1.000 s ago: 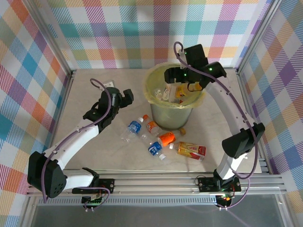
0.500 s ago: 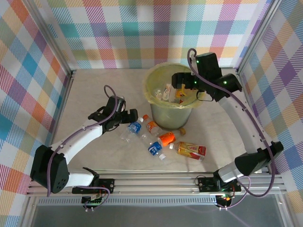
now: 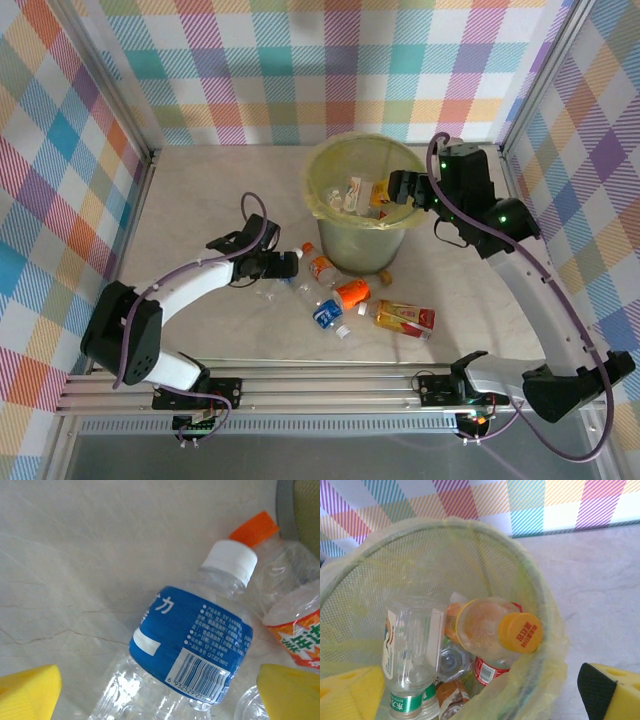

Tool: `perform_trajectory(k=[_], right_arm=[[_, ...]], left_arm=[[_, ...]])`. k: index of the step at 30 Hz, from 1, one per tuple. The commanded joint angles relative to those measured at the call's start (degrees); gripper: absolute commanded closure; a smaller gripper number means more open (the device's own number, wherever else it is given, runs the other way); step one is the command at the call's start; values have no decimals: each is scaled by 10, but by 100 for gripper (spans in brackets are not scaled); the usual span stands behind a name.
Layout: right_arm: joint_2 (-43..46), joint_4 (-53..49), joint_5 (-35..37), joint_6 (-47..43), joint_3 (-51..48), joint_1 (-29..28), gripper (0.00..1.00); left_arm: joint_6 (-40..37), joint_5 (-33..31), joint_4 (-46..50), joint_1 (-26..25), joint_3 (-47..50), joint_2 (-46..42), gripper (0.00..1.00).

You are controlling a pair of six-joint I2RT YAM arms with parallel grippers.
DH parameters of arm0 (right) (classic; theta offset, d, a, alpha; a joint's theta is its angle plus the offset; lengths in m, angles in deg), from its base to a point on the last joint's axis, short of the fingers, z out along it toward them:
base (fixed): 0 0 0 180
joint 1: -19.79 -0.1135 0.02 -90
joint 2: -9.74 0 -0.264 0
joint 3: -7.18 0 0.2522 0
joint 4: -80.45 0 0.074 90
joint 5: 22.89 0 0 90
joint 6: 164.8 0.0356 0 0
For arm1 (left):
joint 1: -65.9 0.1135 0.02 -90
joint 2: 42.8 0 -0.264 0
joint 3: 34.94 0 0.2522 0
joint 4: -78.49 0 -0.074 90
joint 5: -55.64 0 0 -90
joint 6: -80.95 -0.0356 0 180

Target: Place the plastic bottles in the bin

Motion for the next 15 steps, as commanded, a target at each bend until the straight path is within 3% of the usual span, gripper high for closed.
perform_trajectory(k=[1,15], right_arm=[[14,30,25,9,-10,-5,0],[-2,32,22,11,-9,-4,0]], left_arm=[[-7,13,18,-8,-15,12,0],[40,-55,29,-2,-15,49,0]])
